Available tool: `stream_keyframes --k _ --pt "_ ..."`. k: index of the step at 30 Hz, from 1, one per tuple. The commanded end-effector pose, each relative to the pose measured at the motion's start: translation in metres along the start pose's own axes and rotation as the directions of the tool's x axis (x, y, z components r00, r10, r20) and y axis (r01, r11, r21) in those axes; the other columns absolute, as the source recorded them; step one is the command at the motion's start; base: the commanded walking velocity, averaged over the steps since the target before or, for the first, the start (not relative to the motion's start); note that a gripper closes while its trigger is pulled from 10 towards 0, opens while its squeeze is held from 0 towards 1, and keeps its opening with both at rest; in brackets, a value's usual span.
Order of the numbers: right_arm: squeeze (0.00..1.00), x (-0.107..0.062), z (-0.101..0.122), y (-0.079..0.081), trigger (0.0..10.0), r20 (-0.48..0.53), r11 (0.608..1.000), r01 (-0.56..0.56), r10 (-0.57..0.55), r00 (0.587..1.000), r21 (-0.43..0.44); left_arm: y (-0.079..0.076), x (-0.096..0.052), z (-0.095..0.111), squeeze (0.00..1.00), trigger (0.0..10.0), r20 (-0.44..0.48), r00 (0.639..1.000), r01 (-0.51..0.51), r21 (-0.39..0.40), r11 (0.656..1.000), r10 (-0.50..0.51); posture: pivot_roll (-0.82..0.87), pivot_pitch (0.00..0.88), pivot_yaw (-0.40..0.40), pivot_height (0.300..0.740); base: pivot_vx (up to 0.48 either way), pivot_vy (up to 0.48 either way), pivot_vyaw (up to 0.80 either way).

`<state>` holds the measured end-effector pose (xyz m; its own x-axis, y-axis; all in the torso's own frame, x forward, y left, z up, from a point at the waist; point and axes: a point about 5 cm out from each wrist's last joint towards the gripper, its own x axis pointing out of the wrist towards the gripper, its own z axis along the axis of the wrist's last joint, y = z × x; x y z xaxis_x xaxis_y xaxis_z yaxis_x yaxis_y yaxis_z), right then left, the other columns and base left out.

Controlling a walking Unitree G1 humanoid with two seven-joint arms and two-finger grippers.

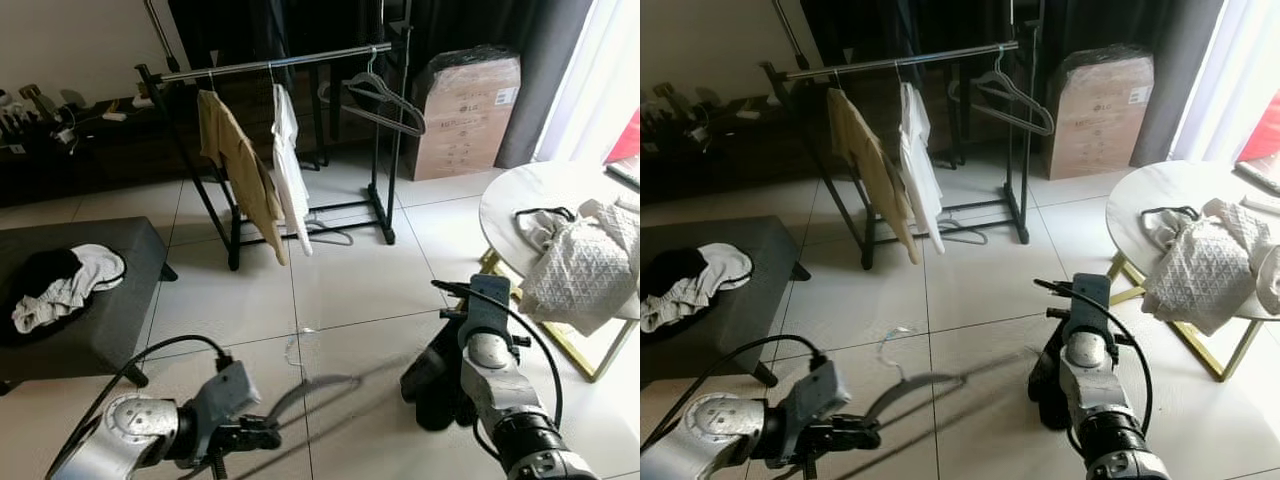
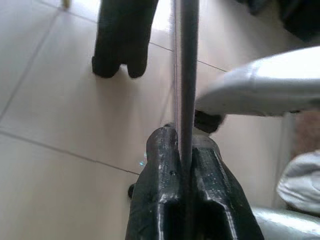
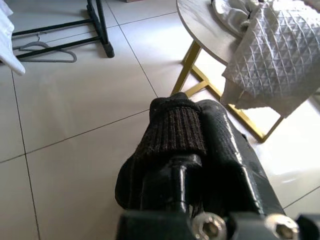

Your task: Hang hanger

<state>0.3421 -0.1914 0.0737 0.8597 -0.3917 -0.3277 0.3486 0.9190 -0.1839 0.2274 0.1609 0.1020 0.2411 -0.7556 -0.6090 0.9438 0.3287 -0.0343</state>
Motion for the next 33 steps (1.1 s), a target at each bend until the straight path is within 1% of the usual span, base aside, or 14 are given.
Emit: stream_keyframes --k 1,2,3,5,7,8,10,12,17,21,24,33 --pt "0.0 0.001 0.007 0.006 10.0 0.0 0.999 -0.012 0.012 1.0 0.041 0.0 0.0 -0.004 0.0 10.0 -0.033 0.999 0.029 -0.013 0.999 -0.03 -0.12 0.095 0.105 0.74 0.0 0.0 0.0" --pt "0.0 0.001 0.008 0.008 10.0 -0.003 0.998 -0.025 0.025 1.0 0.051 0.001 0.002 -0.002 0.0 10.0 -0.032 0.999 0.04 -0.013 0.999 -0.041 -0.12 0.094 0.105 0.74 0.0 0.0 0.0" --pt "0.0 0.0 0.01 0.011 10.0 0.0 0.998 -0.053 0.053 0.999 0.037 0.005 0.008 0.002 0.0 10.0 -0.032 0.999 0.031 0.007 0.999 -0.031 -0.13 0.092 0.107 0.74 0.0 0.0 0.0" --pt "0.0 0.0 0.012 0.012 10.0 0.001 0.997 -0.063 0.063 0.998 0.038 0.011 0.013 0.006 0.0 10.0 -0.028 1.0 0.002 0.015 1.0 -0.002 -0.13 0.093 0.109 0.74 0.0 0.0 0.0" --pt "0.0 0.0 0.014 0.012 10.0 0.004 0.998 -0.056 0.056 0.998 0.039 0.013 0.016 0.01 0.0 10.0 -0.01 1.0 -0.008 0.014 1.0 0.008 -0.13 0.097 0.112 0.74 0.0 0.0 0.0" --pt "0.0 -0.001 0.013 0.01 10.0 0.002 0.998 -0.043 0.043 0.999 0.042 0.015 0.021 0.013 0.0 10.0 0.0 1.0 -0.025 0.013 1.0 0.025 -0.13 0.104 0.115 0.74 0.0 0.0 0.0" --pt "0.0 -0.001 0.012 0.009 10.0 -0.001 0.998 -0.038 0.039 0.999 0.05 0.015 0.023 0.014 0.0 10.0 0.006 0.999 -0.032 0.015 0.999 0.032 -0.13 0.107 0.117 0.74 0.0 0.0 0.0" --pt "0.0 -0.001 0.01 0.008 10.0 -0.01 0.998 -0.034 0.035 0.999 0.055 0.018 0.027 0.013 0.0 10.0 0.013 0.998 -0.061 0.006 0.998 0.061 -0.13 0.114 0.116 0.74 0.0 0.0 0.0" --pt "0.0 -0.001 0.01 0.008 10.0 -0.017 0.998 -0.034 0.035 0.999 0.056 0.022 0.03 0.013 0.0 10.0 0.014 0.996 -0.086 -0.009 0.996 0.086 -0.12 0.126 0.12 0.74 0.0 0.0 0.0" --pt "0.0 -0.002 0.009 0.008 10.0 -0.02 0.998 -0.031 0.032 0.999 0.056 0.022 0.028 0.013 0.0 10.0 0.011 0.996 -0.092 -0.011 0.996 0.092 -0.12 0.132 0.122 0.74 0.0 0.0 0.0" --pt "0.0 -0.002 0.008 0.01 10.0 -0.023 0.997 -0.042 0.043 0.999 0.062 0.025 0.027 0.01 0.0 10.0 0.011 0.993 -0.119 -0.024 0.993 0.119 -0.12 0.135 0.122 0.74 0.0 0.0 0.0" --pt "0.0 -0.002 0.008 0.01 10.0 -0.022 0.997 -0.044 0.045 0.999 0.063 0.025 0.027 0.01 0.0 10.0 0.012 0.993 -0.121 -0.026 0.992 0.121 -0.12 0.138 0.123 0.74 0.0 0.0 0.0"
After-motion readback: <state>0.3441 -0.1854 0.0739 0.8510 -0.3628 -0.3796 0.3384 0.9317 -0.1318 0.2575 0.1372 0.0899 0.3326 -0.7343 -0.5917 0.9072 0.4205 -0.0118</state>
